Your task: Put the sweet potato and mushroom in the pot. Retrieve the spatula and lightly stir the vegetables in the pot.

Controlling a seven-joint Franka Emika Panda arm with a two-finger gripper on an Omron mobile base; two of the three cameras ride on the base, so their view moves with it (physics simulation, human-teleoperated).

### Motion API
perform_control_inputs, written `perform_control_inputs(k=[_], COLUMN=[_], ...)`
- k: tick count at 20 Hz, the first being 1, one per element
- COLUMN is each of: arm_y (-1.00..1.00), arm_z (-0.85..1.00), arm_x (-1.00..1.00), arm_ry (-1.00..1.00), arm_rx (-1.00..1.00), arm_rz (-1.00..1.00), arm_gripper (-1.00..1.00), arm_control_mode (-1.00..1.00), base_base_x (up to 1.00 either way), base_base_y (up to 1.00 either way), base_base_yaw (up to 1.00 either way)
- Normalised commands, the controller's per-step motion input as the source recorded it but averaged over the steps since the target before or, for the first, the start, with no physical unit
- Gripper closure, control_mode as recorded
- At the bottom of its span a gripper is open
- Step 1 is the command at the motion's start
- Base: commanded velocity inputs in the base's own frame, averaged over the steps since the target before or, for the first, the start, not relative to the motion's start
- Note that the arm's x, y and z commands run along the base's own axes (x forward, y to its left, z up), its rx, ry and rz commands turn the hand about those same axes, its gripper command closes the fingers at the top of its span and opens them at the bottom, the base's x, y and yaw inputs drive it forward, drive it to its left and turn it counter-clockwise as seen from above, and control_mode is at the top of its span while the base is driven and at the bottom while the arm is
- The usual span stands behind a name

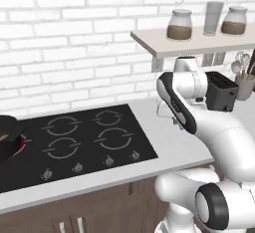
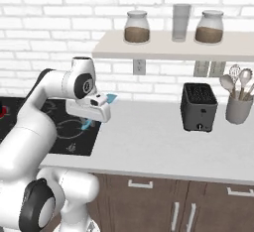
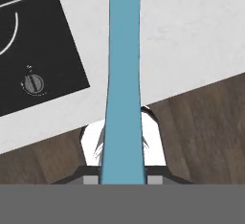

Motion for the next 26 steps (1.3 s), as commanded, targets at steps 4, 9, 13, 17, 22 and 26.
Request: perform_control_inputs(k=[4,9,13,17,22,26], arm_y=[0.00,0.00,0.00,0.00,0.00,0.00], arm_z=[0.00,0.00,0.00,0.00,0.00,0.00], arm_x=[0.00,0.00,0.00,0.00,0.00,0.00], arm_ry=[0.00,0.00,0.00,0.00,0.00,0.00], arm_rx=[0.00,0.00,0.00,0.00,0.00,0.00], arm_rz=[0.00,0.00,0.00,0.00,0.00,0.00], arm_gripper=[1.00,1.00,1.00,1.00,1.00,1.00], arm_control_mode=[1.00,1.00,1.00,1.00,1.00,1.00], base_base_x=[-0.12,-0.09,-0.02,0.00,0.00,0.00], base_base_y=[0.95,1.00,0.99,0.87,0.79,0.65], base_base_yaw=[0.05,0.06,0.04,0.04,0.04,0.05])
